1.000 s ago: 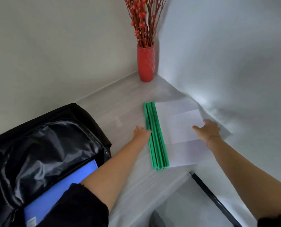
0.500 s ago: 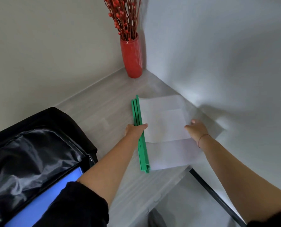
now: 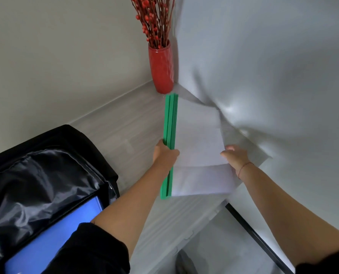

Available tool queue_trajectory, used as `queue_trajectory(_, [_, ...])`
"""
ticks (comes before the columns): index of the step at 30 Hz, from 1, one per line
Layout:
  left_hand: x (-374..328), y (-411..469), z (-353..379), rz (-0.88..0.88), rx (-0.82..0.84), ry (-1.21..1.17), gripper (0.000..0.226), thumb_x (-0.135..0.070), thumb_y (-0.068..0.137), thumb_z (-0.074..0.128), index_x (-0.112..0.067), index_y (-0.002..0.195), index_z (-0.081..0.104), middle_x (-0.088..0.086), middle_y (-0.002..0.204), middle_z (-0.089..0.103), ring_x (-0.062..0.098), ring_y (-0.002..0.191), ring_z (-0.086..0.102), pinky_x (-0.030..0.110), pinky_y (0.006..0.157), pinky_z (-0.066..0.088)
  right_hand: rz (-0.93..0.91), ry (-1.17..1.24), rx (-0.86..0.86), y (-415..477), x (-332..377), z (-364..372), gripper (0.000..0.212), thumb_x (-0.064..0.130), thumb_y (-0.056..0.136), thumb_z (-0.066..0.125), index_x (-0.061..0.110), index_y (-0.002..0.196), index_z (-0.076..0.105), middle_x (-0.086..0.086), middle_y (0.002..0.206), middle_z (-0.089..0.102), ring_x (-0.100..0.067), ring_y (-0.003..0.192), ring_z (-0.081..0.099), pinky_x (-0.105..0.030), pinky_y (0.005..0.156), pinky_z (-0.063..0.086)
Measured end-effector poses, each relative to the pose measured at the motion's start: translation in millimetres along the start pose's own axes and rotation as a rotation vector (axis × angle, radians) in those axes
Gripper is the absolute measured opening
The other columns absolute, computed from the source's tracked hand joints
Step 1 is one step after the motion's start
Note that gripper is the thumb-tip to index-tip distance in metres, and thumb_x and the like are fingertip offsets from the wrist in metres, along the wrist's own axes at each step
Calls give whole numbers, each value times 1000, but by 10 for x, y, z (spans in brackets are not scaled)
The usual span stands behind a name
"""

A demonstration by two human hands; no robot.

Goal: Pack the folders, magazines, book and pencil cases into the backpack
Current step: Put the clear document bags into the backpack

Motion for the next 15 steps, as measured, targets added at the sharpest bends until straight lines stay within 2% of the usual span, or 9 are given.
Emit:
queue_trajectory(2, [-158, -19, -157, 174, 30, -27, 31, -3, 72, 67, -16, 94, 50, 1, 72, 50, 17, 61, 47, 25, 51, 38, -16, 286, 97, -79, 104, 34, 62, 10, 85, 62, 12, 141, 34, -14, 119, 52, -23, 97, 53, -32, 83, 40])
queue_trajectory(3, [-249, -44, -246, 248, 47, -30, 34, -2, 71, 68, -18, 95, 50, -3, 68, 46, 15, 60, 44, 25, 51, 36, 3, 435, 173, -128, 172, 38, 64, 12, 87, 61, 17, 142, 29, -10, 111, 53, -19, 95, 50, -31, 83, 37])
queue_trajectory(5, [-389, -85, -452, 335, 97, -42, 41, 0, 71, 70, -20, 102, 53, -7, 68, 46, 13, 61, 43, 22, 53, 37, 10, 570, 325, -221, 331, 19, 45, 21, 89, 59, 32, 126, 36, 3, 111, 56, -13, 103, 49, -33, 89, 31])
queue_trajectory(7, [-465, -128, -650, 347, 163, -94, 46, 1, 72, 73, -19, 109, 54, -4, 78, 56, 12, 68, 51, 16, 59, 44, -67, 594, 427, -329, 498, -51, 20, 24, 91, 55, 36, 106, 49, 12, 106, 60, -9, 102, 52, -35, 90, 31])
queue_trajectory(8, [-474, -146, -748, 338, 188, -128, 44, 2, 73, 74, -19, 107, 55, 0, 85, 60, 14, 74, 55, 15, 64, 46, -121, 626, 473, -367, 572, -81, 17, 21, 92, 52, 35, 102, 53, 12, 104, 62, -10, 101, 54, -35, 90, 34])
queue_trajectory(10, [-450, -172, -916, 311, 205, -183, 39, 4, 73, 74, -24, 93, 55, 2, 89, 62, 14, 78, 58, 16, 68, 50, -212, 685, 548, -451, 722, -123, 25, 8, 93, 48, 29, 99, 60, 6, 101, 68, -13, 95, 61, -34, 89, 40])
queue_trajectory(12, [-378, -171, -1052, 278, 187, -237, 42, 5, 73, 74, -28, 88, 51, -4, 85, 59, 8, 75, 56, 9, 60, 50, -264, 659, 534, -516, 848, -132, 31, -2, 91, 47, 22, 86, 65, 7, 85, 74, -11, 86, 66, -31, 88, 42])
queue_trajectory(13, [-326, -170, -1097, 253, 173, -262, 42, 5, 73, 74, -25, 92, 51, -4, 87, 59, 8, 77, 56, 11, 61, 51, -274, 632, 496, -539, 897, -128, 32, -4, 90, 48, 21, 78, 64, 9, 77, 74, -10, 83, 66, -28, 88, 41])
queue_trajectory(15, [-177, -172, -1173, 190, 143, -287, 48, 3, 72, 77, -14, 109, 52, 1, 101, 63, 16, 90, 60, 22, 77, 52, -300, 553, 433, -562, 932, -86, 34, -7, 90, 49, 19, 69, 56, 11, 65, 71, -7, 79, 64, -23, 83, 42])
Point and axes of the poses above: each hand's wrist, its own y-axis towards the middle knuckle, its own z-axis out of the palm, x = y × z, the point moved 1 cm from there along y, towards the middle knuckle
